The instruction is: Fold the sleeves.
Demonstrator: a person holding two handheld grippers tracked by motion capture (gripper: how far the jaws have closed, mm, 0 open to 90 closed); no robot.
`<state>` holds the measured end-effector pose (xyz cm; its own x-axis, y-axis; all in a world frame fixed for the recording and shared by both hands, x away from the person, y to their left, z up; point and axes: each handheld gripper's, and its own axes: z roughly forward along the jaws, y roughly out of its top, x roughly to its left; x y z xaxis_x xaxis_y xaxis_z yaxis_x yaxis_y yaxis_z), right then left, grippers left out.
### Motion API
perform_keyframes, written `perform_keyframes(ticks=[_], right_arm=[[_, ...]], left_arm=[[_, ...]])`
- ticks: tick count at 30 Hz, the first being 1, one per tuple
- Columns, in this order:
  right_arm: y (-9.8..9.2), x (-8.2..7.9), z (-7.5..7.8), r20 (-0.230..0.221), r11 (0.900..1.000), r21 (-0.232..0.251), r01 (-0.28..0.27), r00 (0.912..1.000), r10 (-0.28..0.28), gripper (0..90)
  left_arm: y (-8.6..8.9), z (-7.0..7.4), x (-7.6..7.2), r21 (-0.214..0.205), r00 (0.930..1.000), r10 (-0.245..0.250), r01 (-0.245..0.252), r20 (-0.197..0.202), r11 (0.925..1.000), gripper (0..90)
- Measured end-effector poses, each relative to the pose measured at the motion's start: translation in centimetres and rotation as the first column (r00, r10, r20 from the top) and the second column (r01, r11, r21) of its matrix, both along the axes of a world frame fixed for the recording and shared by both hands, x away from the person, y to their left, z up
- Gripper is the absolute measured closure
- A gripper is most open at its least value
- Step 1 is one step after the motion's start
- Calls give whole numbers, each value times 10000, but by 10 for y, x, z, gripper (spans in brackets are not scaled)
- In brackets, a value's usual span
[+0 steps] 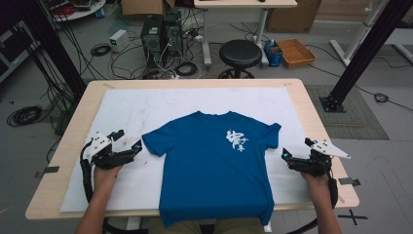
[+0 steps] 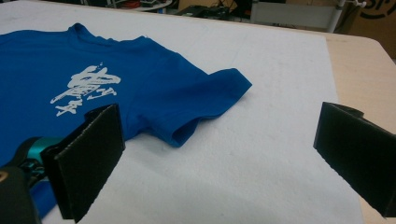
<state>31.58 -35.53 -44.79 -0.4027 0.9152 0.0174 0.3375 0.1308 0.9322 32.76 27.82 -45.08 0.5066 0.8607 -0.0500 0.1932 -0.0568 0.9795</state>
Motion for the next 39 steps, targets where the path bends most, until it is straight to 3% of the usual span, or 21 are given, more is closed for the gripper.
perform_keyframes(ticks=[31, 35, 39], right_arm=[[-1, 2, 0, -245, 9999, 93, 139, 9996, -137, 12], [0, 2, 0, -242, 9997, 52, 243, 9994, -242, 12], [-1, 5, 0, -557, 9978, 151, 648, 9964, -639, 42]], left_arm=[[-1, 0, 1, 50, 9995, 266, -265, -150, 9996, 157], [-2, 0, 1, 162, 9996, 247, -245, -120, 9996, 157], [-3, 0, 1, 158, 9996, 254, -252, -105, 9996, 157]])
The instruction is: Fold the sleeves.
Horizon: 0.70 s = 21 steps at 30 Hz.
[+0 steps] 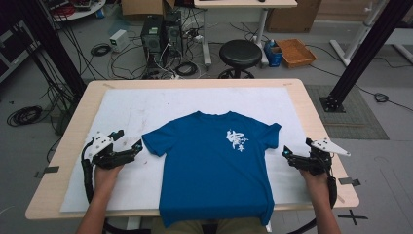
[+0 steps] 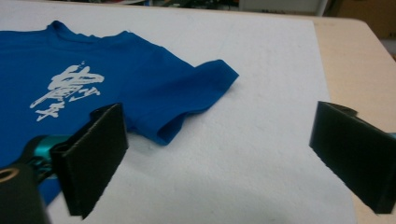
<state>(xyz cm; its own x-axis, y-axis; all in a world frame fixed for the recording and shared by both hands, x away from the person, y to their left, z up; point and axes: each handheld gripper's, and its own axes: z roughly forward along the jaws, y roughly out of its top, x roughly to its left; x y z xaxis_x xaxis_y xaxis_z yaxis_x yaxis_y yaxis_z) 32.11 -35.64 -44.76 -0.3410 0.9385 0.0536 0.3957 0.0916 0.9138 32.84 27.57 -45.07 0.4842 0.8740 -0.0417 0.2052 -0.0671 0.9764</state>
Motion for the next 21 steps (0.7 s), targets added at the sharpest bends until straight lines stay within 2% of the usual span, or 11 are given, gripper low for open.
perform_keyframes(ticks=[2, 7, 10, 12, 14, 15, 16, 17, 19, 20, 21], right_arm=[[-2, 5, 0, -398, 9996, 201, 190, 9990, -182, 42], [-2, 10, 6, -634, 9972, 571, 479, 9970, -443, 42], [2, 12, 11, -735, 9970, 556, 547, 9960, -506, 44], [9, 20, 15, -1099, 9976, 429, 536, 9928, -486, 77], [13, 31, 16, -1611, 9971, 385, 656, 9852, -586, 204], [15, 39, 16, -1900, 9971, 371, 663, 9801, -581, 210], [15, 39, 16, -1900, 9971, 371, 663, 9801, -581, 210], [22, 55, 15, -2604, 9970, 223, 745, 9632, -661, 227], [27, 70, 12, -3235, 9967, -68, 805, 9430, -784, 294], [27, 70, 12, -3235, 9967, -68, 805, 9430, -784, 294], [34, 81, 11, -3651, 9962, -172, 855, 9270, -859, 347]], left_arm=[[0, 0, 0, -7, 10000, -9, 9, -21, 10000, 157], [0, 0, 0, 81, 10000, -23, 23, -15, 10000, 157], [-1, 0, 0, 113, 10000, -8, 8, 11, 9999, 157], [-1, 0, 0, 173, 10000, -32, 32, -17, 9998, 157], [-1, 0, 0, 186, 10000, -2, 3, -16, 9998, 157], [-2, 0, 0, 198, 10000, 41, -41, -9, 9998, 157], [-2, 0, 0, 198, 10000, 41, -41, -9, 9998, 157], [-2, 0, 0, 223, 10000, 40, -40, -3, 9997, 157], [-2, 0, 0, 207, 10000, 39, -38, -29, 9998, 157], [-2, 0, 0, 207, 10000, 39, -38, -29, 9998, 157], [-1, 0, 0, 188, 10000, 18, -17, -31, 9998, 157]])
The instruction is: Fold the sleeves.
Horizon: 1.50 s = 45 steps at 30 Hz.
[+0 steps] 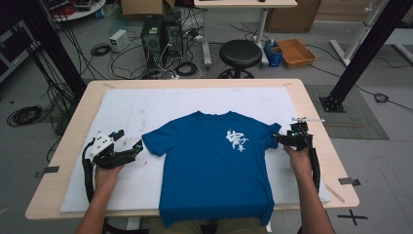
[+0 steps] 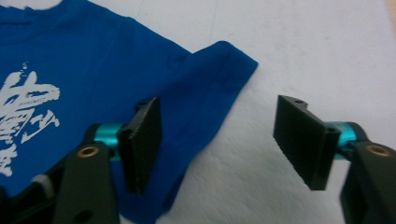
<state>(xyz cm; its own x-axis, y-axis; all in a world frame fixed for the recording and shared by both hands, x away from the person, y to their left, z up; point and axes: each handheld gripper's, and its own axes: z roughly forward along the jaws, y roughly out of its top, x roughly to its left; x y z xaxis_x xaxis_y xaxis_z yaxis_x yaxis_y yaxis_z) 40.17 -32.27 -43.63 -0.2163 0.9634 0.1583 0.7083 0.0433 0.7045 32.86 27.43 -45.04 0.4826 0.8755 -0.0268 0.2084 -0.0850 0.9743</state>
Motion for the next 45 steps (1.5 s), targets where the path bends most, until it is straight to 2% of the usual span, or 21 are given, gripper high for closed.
perform_keyframes(ticks=[3, 4, 8, 11, 12, 17, 18, 19, 20, 21, 24, 25, 26, 29, 31, 35, 37, 39, 41, 42, 45], right_arm=[[7, 6, 0, -166, 9997, -142, -193, 9997, 191, 425], [15, 10, -1, -432, 9976, -478, -505, 9979, 484, 549], [26, 8, -3, -419, 9871, -1546, -428, 9984, 367, 651], [25, 7, -3, -390, 9871, -1554, -381, 9987, 324, 759], [23, 6, -3, -416, 9908, -1258, -505, 9981, 456, 854], [25, 4, -1, -176, 9869, -1330, -918, 9958, 902, 877], [28, 0, 6, 629, 9858, -1309, -1054, 9914, 1144, 878], [28, 0, 6, 629, 9858, -1309, -1054, 9914, 1144, 878], [36, -5, 17, 1359, 9813, -1253, -1464, 9772, 1631, 878], [40, -7, 21, 1535, 9789, -1204, -1652, 9711, 1827, 878], [62, -11, 31, 1680, 9560, -1212, -2672, 9437, 2851, 876], [62, -11, 31, 1680, 9560, -1212, -2672, 9437, 2851, 876], [81, -14, 33, 1653, 9314, -1090, -3473, 9176, 3615, 849], [98, -18, 36, 1808, 9007, -543, -4311, 8829, 4334, 646], [101, -20, 38, 1932, 9015, -485, -4300, 8815, 4309, 619], [90, -23, 35, 1754, 9298, -798, -3593, 9132, 3679, 685], [84, -23, 25, 1346, 9308, -965, -3526, 9219, 3632, 779], [83, -24, 20, 1122, 9264, -1129, -3591, 9218, 3710, 818], [83, -24, 7, 602, 9126, -1367, -3853, 9163, 3959, 881], [83, -26, -2, 9, 8937, -1619, -4184, 9056, 4241, 900], [81, -29, -4, -113, 8839, -1431, -4452, 8938, 4483, 881]], left_arm=[[0, 0, 0, 16, 10000, 19, -19, 15, 10000, 157], [0, 0, 0, 90, 10000, -23, 23, 32, 10000, 157], [-2, 0, -1, 210, 10000, -47, 46, 44, 9998, 158], [-3, 0, -1, 284, 10000, -58, 56, 62, 9996, 160], [-3, 0, -1, 298, 10000, -59, 57, 64, 9995, 160], [-2, 0, 0, 239, 10000, -28, 27, 5, 9997, 162], [-2, 0, 0, 221, 10000, 8, -8, 8, 9998, 163], [-2, 0, 0, 221, 10000, 8, -8, 8, 9998, 164], [-3, 0, 0, 298, 10000, -13, 13, -11, 9996, 164], [-3, 0, 0, 298, 10000, -13, 13, -11, 9996, 164], [-3, 0, 0, 358, 10000, -5, 5, -18, 9994, 165], [-3, 0, 0, 358, 10000, -5, 5, -18, 9994, 165], [-3, 0, 0, 360, 10000, -8, 8, -21, 9994, 165], [-3, 0, 0, 357, 10000, -14, 14, -13, 9994, 165], [-3, 0, 0, 324, 10000, -6, 7, -28, 9995, 165], [-5, 0, 0, 476, 10000, 19, -19, 3, 9989, 165], [-5, 1, 0, 546, 10000, 5, -4, -28, 9985, 165], [-6, 1, 0, 581, 10000, 47, -45, -40, 9983, 165], [-6, 1, 1, 627, 9999, 89, -82, -110, 9980, 165], [-7, 1, 1, 660, 9998, 139, -131, -123, 9977, 167], [-8, 1, 2, 758, 9996, 214, -199, -186, 9969, 183]])
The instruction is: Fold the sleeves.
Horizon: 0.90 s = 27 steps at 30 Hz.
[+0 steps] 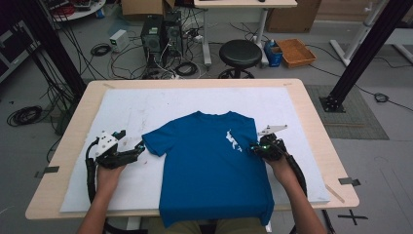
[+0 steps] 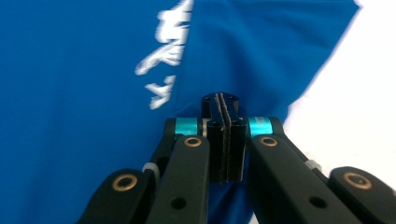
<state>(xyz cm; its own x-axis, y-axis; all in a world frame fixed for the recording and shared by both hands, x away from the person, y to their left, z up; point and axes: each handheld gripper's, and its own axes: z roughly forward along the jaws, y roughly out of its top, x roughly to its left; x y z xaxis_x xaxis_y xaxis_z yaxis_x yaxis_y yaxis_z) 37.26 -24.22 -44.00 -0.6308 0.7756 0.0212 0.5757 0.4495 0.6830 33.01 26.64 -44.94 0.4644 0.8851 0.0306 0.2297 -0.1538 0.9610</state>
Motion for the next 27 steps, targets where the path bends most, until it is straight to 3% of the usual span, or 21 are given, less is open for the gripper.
perform_keyframes(ticks=[2, 3, 4, 5, 6, 7, 9, 10, 11, 12, 13, 15, 16, 17, 19, 20, 21, 22, 25, 26, 27], right_arm=[[-7, -4, 6, 280, 9990, 410, 156, 9995, -167, 728], [-20, -6, 13, 816, 9932, 1055, 499, 9949, -587, 588], [-20, -6, 13, 816, 9932, 1055, 499, 9949, -587, 588], [-35, -9, 20, 1484, 9820, 1508, 1134, 9796, -1359, 421], [-42, -10, 21, 1738, 9769, 1641, 1372, 9708, -1655, 354], [-49, -12, 23, 2000, 9689, 1753, 1746, 9573, -2087, 298], [-65, -15, 28, 2272, 9495, 2141, 2292, 9337, -2766, 255], [-65, -15, 28, 2272, 9495, 2141, 2292, 9337, -2766, 255], [-80, -20, 32, 2598, 9343, 2440, 2599, 9107, -3212, 212], [-84, -21, 33, 2680, 9302, 2501, 2687, 9040, -3332, 212], [-89, -22, 34, 2769, 9255, 2583, 2769, 8966, -3455, 212], [-97, -24, 33, 2901, 9202, 2575, 2947, 8849, -3645, 210], [-100, -24, 32, 2955, 9171, 2570, 3046, 8788, -3747, 206], [-102, -24, 30, 2932, 9155, 2552, 3109, 8774, -3797, 206], [-104, -24, 25, 2818, 9117, 2522, 3243, 8767, -3898, 206], [-105, -23, 23, 2775, 9123, 2510, 3235, 8789, -3880, 206], [-105, -23, 21, 2719, 9114, 2521, 3253, 8800, -3893, 206], [-106, -23, 20, 2687, 9121, 2484, 3263, 8814, -3885, 206], [-106, -23, 17, 2612, 9121, 2459, 3280, 8837, -3883, 206], [-106, -23, 17, 2621, 9136, 2417, 3270, 8845, -3859, 206], [-105, -23, 16, 2623, 9142, 2387, 3276, 8846, -3855, 206]], left_arm=[[-2, 0, 1, 135, 9999, 114, -112, -94, 9998, 190], [-2, 0, 2, 192, 9995, 239, -234, -229, 9995, 213], [-3, 1, 3, 236, 9983, 430, -420, -403, 9988, 213], [-4, 1, 6, 246, 9932, 802, -784, -844, 9966, 214], [-4, 1, 6, 246, 9932, 802, -784, -844, 9966, 214], [-5, 3, 10, 234, 9866, 1028, -1006, -1266, 9947, 214], [-6, 5, 14, 151, 9823, 1078, -1068, -1531, 9942, 214], [-6, 5, 14, 151, 9823, 1078, -1068, -1531, 9942, 214], [-9, 10, 21, 99, 9768, 1161, -1163, -1800, 9932, 214], [-9, 10, 21, 99, 9768, 1161, -1163, -1800, 9932, 214], [-14, 15, 30, 99, 9664, 1259, -1269, -2242, 9919, 214], [-21, 20, 40, 264, 9551, 1351, -1328, -2638, 9908, 214], [-21, 20, 40, 264, 9551, 1351, -1328, -2638, 9908, 214], [-28, 23, 51, 651, 9426, 1462, -1327, -3002, 9890, 214], [-34, 20, 61, 1191, 9273, 1754, -1434, -3307, 9825, 214], [-34, 20, 61, 1191, 9273, 1754, -1434, -3307, 9825, 214], [-38, 14, 68, 1420, 9106, 1974, -1553, -3632, 9776, 214], [-40, 11, 71, 1473, 9032, 2047, -1597, -3772, 9761, 214], [-45, 4, 76, 1740, 8895, 2117, -1524, -4049, 9729, 215], [-45, 4, 76, 1740, 8895, 2117, -1524, -4049, 9729, 226], [-48, 0, 77, 1813, 8848, 2108, -1465, -4155, 9725, 255]])
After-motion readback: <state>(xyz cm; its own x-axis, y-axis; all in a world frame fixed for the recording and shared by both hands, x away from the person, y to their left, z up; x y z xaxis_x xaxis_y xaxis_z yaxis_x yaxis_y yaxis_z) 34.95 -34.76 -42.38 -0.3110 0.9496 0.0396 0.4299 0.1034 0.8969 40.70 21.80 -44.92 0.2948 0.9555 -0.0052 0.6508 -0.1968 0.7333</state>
